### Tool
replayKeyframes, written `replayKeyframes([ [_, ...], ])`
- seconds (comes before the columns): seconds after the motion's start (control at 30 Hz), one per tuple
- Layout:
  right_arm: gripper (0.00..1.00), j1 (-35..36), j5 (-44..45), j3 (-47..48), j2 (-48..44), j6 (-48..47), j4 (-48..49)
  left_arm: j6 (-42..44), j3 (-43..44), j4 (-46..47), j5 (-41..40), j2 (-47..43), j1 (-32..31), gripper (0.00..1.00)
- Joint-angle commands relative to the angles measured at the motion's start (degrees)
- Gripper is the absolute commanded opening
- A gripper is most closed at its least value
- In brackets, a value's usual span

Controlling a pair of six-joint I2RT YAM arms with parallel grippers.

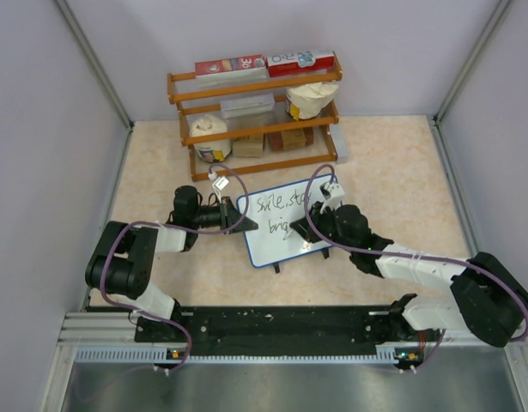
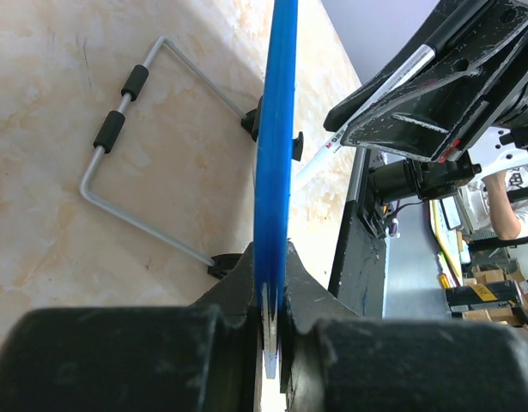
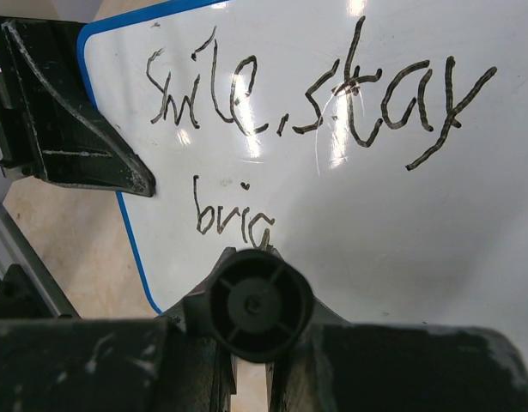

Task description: Write a sentence on the whiteboard

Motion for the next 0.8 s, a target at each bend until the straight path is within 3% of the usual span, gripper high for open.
replayKeyframes([
  [0.0, 0.00, -0.5, 1.2, 1.6, 0.7, 0.5, 1.2, 2.7, -0.4, -1.9, -4.1, 1.0, 0.1, 0.00],
  [0.37, 0.00, -2.9, -1.8, 2.6, -7.1, 3.5, 2.2, 2.7, -0.5, -1.9, -4.1, 0.9, 0.0, 0.00],
  [0.77, 0.00, -3.8, 7.0, 8.1, -6.4, -1.8, -4.6, 2.8, -0.5, -1.9, -4.0, 0.7, 0.0, 0.00],
])
